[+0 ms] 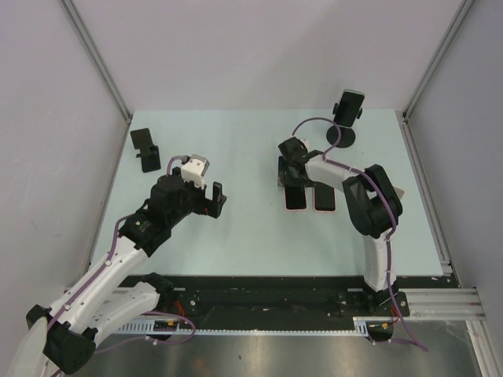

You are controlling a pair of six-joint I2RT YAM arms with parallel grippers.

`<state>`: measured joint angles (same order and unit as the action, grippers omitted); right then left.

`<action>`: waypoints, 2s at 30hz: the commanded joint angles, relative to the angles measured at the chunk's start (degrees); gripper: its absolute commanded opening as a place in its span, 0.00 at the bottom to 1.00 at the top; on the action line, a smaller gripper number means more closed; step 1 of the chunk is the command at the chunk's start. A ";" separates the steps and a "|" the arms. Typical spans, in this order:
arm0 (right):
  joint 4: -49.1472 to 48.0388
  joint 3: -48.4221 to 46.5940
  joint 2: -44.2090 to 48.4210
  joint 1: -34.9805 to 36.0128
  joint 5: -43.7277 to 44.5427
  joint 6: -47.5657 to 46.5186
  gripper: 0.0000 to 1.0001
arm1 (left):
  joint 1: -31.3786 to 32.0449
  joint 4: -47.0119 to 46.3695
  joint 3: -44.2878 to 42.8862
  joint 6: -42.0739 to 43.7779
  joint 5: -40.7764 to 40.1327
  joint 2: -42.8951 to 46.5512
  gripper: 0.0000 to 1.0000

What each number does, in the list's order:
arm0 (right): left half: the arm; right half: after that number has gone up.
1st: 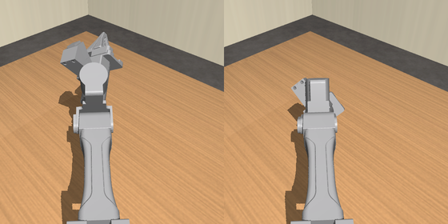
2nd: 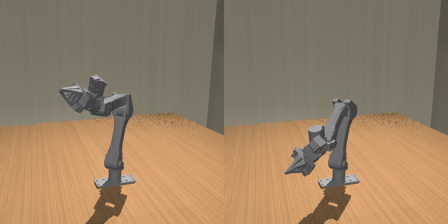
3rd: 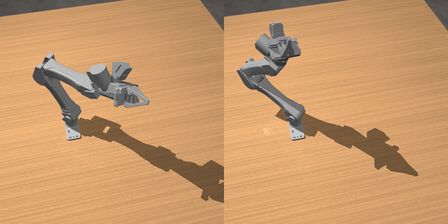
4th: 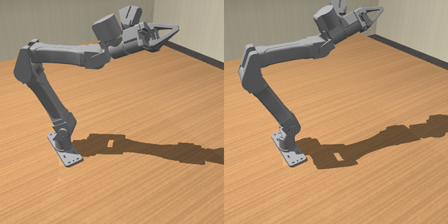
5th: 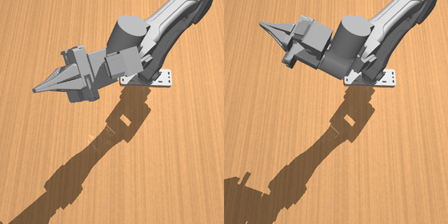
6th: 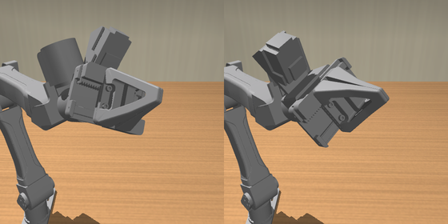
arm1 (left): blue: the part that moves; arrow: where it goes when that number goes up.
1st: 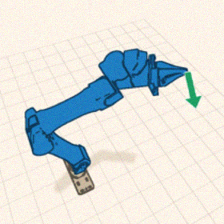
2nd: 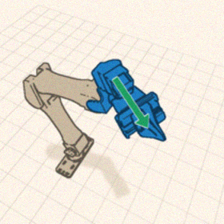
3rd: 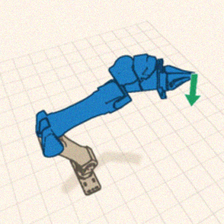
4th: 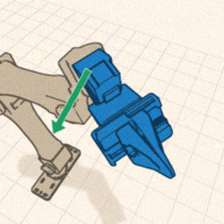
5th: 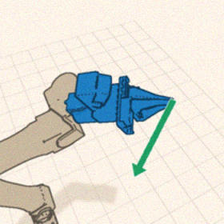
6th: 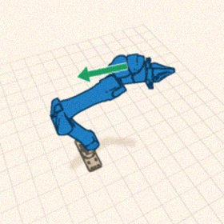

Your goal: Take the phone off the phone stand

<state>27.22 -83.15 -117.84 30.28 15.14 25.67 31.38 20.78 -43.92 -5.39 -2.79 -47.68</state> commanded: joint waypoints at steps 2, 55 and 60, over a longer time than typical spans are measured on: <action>6.35 3.70 0.59 -1.10 -0.55 -0.18 0.67 | 0.18 -0.82 0.06 1.87 0.85 0.31 1.00; 1.43 4.93 16.40 -2.33 -1.51 -0.35 0.98 | 0.09 -0.82 0.15 1.79 1.03 1.45 1.00; 6.43 4.93 24.05 -6.89 0.94 -2.46 0.99 | 0.09 -0.82 0.15 1.70 0.85 2.24 1.00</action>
<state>29.78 -77.62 -100.88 27.05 13.65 25.65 31.38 20.78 -43.90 -5.39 -2.72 -47.05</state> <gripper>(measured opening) 0.982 0.996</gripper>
